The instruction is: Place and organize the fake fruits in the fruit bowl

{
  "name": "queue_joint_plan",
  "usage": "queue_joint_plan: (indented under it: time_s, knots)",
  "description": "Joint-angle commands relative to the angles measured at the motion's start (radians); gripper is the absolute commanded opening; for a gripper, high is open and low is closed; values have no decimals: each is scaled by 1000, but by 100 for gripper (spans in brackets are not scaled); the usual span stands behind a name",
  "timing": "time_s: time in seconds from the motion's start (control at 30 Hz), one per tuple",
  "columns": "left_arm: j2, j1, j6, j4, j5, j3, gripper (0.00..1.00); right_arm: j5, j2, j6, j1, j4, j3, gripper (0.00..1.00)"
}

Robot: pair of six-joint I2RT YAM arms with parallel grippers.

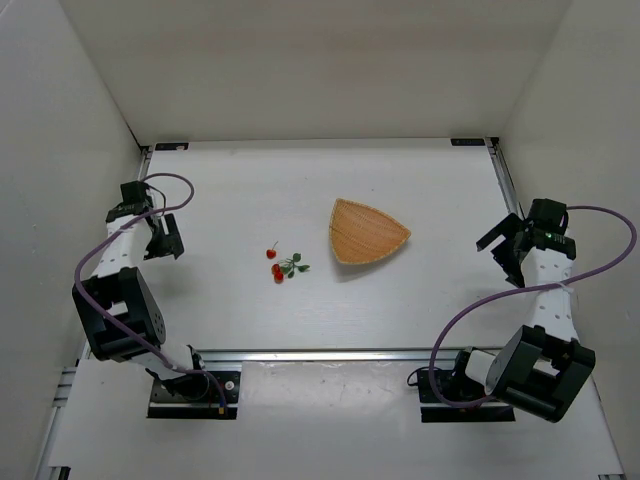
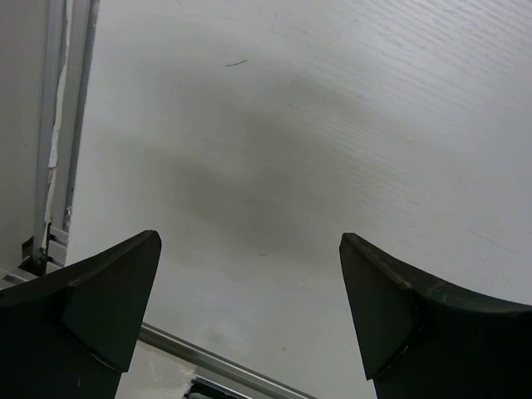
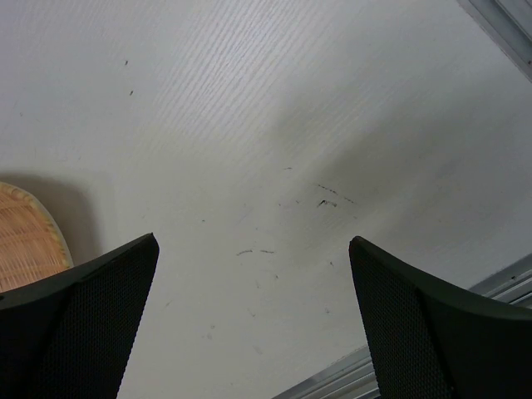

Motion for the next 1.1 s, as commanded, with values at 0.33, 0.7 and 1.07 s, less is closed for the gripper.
queue_joint_plan:
  time_s: [0.33, 0.7, 1.07]
  knots:
    - [-40, 4, 0, -1, 96, 9, 100, 239, 87, -178, 715, 106, 248, 99]
    - [-89, 4, 0, -41, 22, 28, 100, 226, 799, -332, 1355, 16, 893, 99]
    - [-99, 4, 9, -29, 1, -11, 100, 114, 1036, -227, 1395, -6, 997, 98]
